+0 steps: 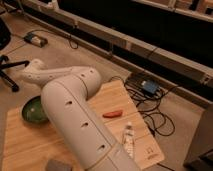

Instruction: Push the ceramic bowl across the table

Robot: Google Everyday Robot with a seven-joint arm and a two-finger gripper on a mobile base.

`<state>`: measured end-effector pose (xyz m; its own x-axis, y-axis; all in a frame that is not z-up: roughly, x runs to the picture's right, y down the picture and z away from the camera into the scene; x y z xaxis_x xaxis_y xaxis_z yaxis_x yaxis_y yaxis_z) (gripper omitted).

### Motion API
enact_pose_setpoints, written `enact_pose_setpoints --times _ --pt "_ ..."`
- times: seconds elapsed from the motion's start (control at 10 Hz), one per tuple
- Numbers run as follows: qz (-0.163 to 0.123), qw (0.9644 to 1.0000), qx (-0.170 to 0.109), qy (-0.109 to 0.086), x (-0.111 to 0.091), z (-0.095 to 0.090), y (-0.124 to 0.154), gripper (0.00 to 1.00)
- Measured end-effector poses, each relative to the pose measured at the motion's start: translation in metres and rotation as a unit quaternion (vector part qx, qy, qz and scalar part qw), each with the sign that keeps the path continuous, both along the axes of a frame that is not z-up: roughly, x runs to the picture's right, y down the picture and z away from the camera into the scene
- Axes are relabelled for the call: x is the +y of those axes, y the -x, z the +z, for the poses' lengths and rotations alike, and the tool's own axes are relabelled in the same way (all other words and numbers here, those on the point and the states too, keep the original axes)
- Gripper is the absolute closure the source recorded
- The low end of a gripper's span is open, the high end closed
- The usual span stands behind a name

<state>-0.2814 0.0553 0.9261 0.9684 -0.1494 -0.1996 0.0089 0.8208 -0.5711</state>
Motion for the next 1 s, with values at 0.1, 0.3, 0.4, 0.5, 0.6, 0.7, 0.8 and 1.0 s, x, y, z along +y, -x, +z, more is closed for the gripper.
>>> enact_pose_setpoints --times 0.1,0.3,0.4,0.5,0.6,0.7,0.8,1.0 --pt "0.0 0.9999 0.011 0.008 0.003 0.004 -0.001 0.2" --pt "-0.003 0.9998 0.018 0.013 0.005 0.01 0.002 0.2" --pt "-0.003 0.9998 0.015 0.015 0.007 0.012 0.004 0.2" --pt "0.003 0.9998 0.005 0.017 0.009 0.015 0.008 0.2" --pt "0.005 0.9998 -0.005 0.019 0.012 0.018 0.013 0.2" --pt "-0.001 0.9998 -0.01 0.02 0.015 0.021 0.014 0.2" --pt "-0.008 0.9997 -0.012 0.019 0.019 0.026 0.009 0.2" --pt "-0.001 0.9994 -0.027 0.02 0.022 0.03 0.004 0.2"
